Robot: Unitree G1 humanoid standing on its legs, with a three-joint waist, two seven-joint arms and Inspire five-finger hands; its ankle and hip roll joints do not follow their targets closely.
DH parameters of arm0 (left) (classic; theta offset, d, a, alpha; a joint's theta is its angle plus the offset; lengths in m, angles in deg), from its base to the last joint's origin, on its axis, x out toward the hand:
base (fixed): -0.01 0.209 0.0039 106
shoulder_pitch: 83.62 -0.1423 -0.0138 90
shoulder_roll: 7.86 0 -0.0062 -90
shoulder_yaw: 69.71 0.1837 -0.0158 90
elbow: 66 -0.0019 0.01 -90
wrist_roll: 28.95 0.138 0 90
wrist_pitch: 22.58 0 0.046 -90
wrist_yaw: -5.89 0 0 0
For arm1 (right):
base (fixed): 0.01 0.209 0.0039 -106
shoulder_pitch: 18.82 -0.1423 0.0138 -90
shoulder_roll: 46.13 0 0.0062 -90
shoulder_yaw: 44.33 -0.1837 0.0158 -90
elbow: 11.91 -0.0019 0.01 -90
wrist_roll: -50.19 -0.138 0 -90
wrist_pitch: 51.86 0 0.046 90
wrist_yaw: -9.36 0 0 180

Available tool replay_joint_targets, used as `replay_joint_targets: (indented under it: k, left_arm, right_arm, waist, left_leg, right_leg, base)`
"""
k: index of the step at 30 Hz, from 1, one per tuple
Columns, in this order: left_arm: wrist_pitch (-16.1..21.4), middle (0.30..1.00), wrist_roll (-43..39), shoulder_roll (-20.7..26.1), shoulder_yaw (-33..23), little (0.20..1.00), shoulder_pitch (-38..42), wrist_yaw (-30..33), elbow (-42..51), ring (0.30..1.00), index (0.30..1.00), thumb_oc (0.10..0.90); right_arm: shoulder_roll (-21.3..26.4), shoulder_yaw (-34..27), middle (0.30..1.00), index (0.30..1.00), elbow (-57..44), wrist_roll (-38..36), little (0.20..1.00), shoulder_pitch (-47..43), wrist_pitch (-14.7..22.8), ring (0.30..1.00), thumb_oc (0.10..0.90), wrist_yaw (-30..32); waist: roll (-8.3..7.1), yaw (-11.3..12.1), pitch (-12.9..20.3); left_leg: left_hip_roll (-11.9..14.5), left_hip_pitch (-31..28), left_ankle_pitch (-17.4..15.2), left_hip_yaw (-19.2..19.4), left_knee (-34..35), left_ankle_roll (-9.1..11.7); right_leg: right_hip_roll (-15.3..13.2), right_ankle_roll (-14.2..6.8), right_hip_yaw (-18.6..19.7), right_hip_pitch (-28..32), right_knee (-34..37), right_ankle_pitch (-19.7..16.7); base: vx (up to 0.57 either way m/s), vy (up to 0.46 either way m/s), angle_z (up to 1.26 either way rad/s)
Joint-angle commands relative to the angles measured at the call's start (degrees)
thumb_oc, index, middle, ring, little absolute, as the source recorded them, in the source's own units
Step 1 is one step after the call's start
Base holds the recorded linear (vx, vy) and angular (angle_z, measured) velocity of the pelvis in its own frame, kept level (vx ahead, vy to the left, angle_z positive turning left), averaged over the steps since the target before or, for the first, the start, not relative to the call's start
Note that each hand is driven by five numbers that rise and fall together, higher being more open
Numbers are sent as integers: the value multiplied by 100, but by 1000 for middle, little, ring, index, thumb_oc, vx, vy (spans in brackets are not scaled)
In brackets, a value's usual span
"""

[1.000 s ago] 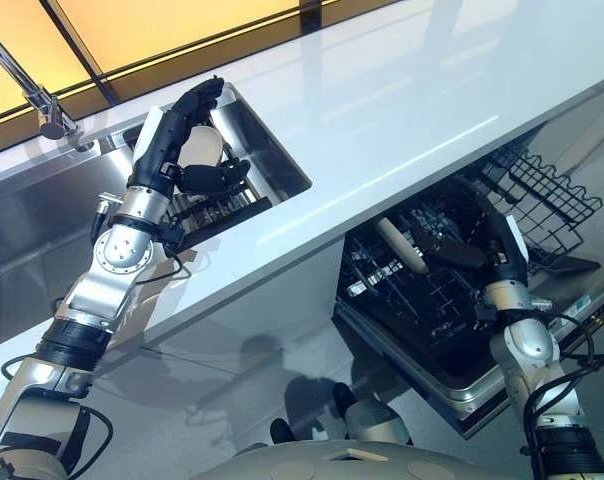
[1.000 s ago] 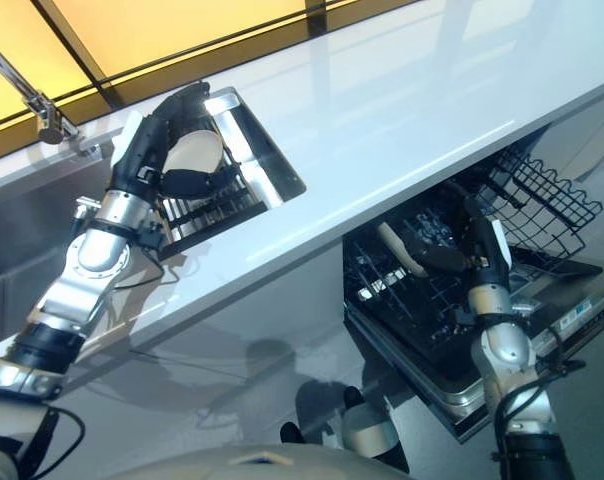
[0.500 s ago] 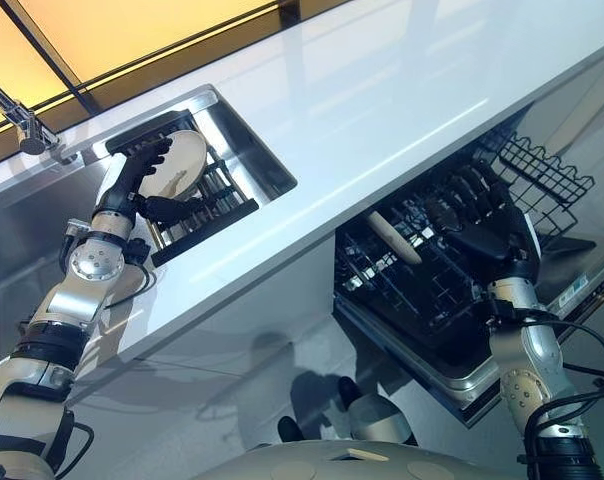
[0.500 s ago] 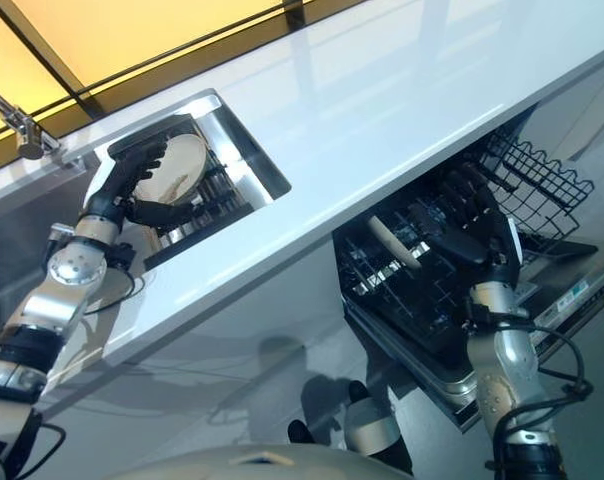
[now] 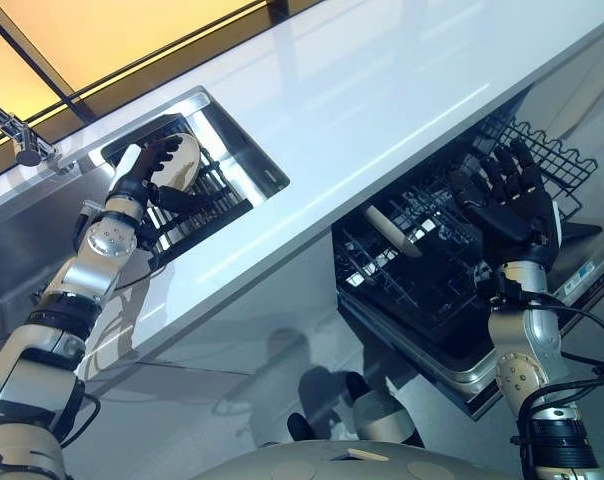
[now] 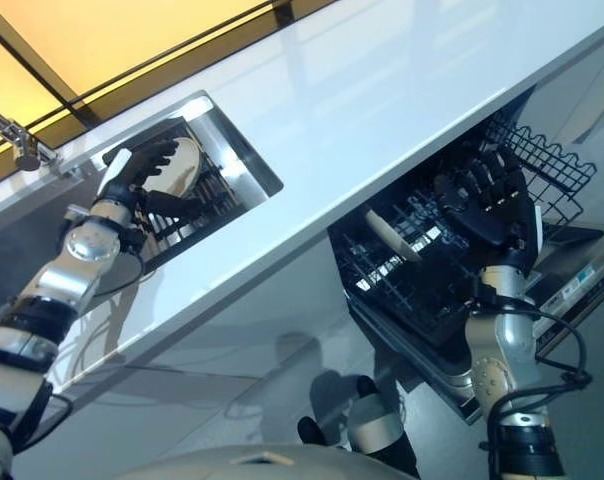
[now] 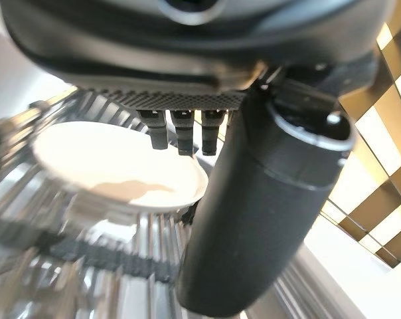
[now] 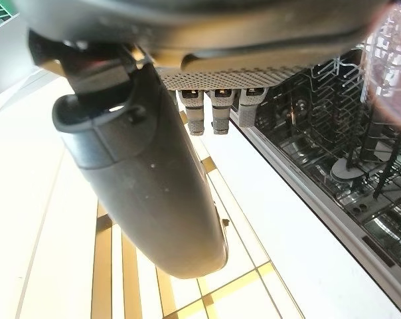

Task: Pick up plates and place into dishwasher.

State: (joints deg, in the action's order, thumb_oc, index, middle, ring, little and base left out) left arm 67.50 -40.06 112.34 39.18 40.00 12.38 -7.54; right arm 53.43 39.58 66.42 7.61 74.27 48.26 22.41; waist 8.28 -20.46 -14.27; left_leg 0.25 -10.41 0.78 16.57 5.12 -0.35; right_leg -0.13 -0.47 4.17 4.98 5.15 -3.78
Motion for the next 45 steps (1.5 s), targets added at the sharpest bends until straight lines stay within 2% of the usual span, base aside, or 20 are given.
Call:
replay_joint_targets:
  k: [1,8,18,30,37,39,45]
  left_arm:
    - [189,900,148,401,-115,900,1033,342,-194,900,900,800]
    - [-36,900,646,450,-11,900,1243,683,-422,900,900,800]
    - [-371,900,671,644,-161,900,1252,756,-609,900,900,800]
    - [-553,900,1227,648,-172,900,1217,936,-903,900,900,800]
    - [-677,900,1233,715,-187,900,1345,1211,-1069,900,900,800]
    - [-815,900,1288,741,-203,900,1386,1384,-1146,900,900,800]
    - [-876,900,1222,869,-235,900,1534,1671,-1351,900,900,800]
  right_arm:
    - [300,-404,900,900,-895,361,900,-619,688,900,800,-279]
    - [396,-495,900,900,-718,400,900,-531,733,900,800,-331]
    - [521,-707,900,900,-669,260,900,-464,692,900,800,-431]
    - [644,-631,900,900,-598,311,900,-536,801,900,800,-318]
    - [730,-603,900,900,-530,254,900,-674,854,900,800,-223]
    - [772,-577,900,900,-503,309,900,-718,883,900,800,-176]
    - [840,-515,900,900,-459,297,900,-844,946,900,800,-37]
  waist:
    - [84,51,353]
    - [107,-63,269]
    - [145,-192,-2]
    - [11,-179,-210]
    - [-53,-185,-418]
    - [-94,-180,-503]
    - [-208,-187,-695]
  left_leg:
    - [-372,160,-572,218,-282,-148]
    - [-375,226,-587,321,-345,-144]
    - [-378,322,-601,389,-392,-140]
    - [-363,457,-604,376,-482,-137]
    - [-362,591,-581,402,-494,-129]
    - [-363,640,-561,413,-477,-129]
    - [-332,785,-537,463,-504,-116]
  right_leg:
    - [65,-560,-317,-381,-666,555]
    - [28,-579,-266,-464,-671,535]
    - [-27,-599,-283,-603,-716,566]
    - [-43,-575,-348,-691,-757,600]
    - [-59,-579,-349,-825,-749,574]
    - [-64,-587,-345,-869,-714,548]
    - [-75,-589,-355,-1016,-705,506]
  base:
    - [71,-28,-3]
    - [78,-29,-5]
    - [23,3,-4]
    - [8,-3,-1]
    - [-4,4,0]
    - [0,0,0]
    - [-48,5,-8]
